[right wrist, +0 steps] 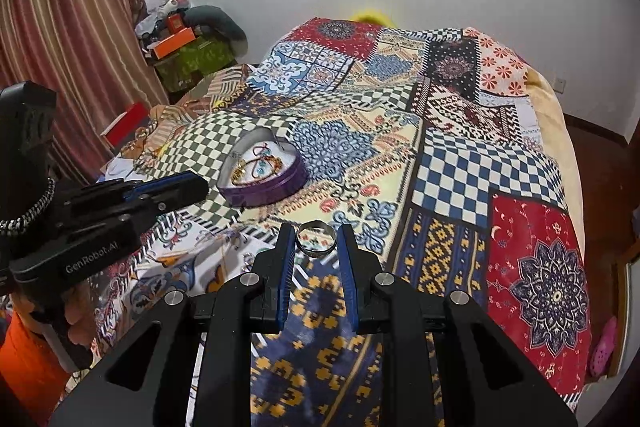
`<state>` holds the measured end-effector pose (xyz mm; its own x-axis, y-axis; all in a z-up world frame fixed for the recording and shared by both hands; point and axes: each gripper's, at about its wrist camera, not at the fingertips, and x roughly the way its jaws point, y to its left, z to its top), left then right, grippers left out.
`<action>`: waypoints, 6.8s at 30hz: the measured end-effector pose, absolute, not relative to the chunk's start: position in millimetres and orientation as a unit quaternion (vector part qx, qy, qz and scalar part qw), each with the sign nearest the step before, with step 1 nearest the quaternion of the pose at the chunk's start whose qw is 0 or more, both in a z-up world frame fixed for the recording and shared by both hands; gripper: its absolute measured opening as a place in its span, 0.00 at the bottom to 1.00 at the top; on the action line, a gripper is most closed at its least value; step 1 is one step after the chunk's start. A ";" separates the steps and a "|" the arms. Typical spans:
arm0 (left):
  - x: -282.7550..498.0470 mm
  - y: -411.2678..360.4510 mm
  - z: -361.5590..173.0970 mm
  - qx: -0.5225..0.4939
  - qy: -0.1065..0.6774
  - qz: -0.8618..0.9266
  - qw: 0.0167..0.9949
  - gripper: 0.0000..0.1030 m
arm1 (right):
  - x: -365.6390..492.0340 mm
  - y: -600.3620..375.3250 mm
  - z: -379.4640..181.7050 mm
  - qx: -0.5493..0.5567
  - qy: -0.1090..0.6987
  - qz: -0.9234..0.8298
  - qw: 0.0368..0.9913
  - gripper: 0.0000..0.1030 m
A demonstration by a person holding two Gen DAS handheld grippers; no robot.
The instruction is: Organize jewelry
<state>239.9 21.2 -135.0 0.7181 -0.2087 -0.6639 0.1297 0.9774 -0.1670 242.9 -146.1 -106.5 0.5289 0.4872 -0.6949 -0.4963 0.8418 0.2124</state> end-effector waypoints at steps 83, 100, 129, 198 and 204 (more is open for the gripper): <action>289.8 88.2 -136.7 -0.059 0.375 -0.053 0.924 0.18 | 301.8 -52.4 -116.7 -0.106 0.401 0.317 0.853 0.32; 213.4 50.2 -95.7 -0.025 0.347 -0.066 0.935 0.32 | 239.0 -86.1 -65.9 -0.081 0.361 0.305 0.877 0.32; 179.4 35.5 -168.0 -0.032 0.415 -0.065 0.907 0.39 | 218.1 -92.2 -145.3 -0.079 0.457 0.286 0.839 0.32; 215.7 6.6 -182.8 0.000 0.419 -0.098 0.903 0.30 | 239.5 -98.9 -146.0 -0.125 0.423 0.303 0.845 0.05; 230.5 -1.7 -189.8 0.005 0.428 -0.107 0.897 0.30 | 241.9 -109.3 -143.4 -0.113 0.417 0.303 0.849 0.05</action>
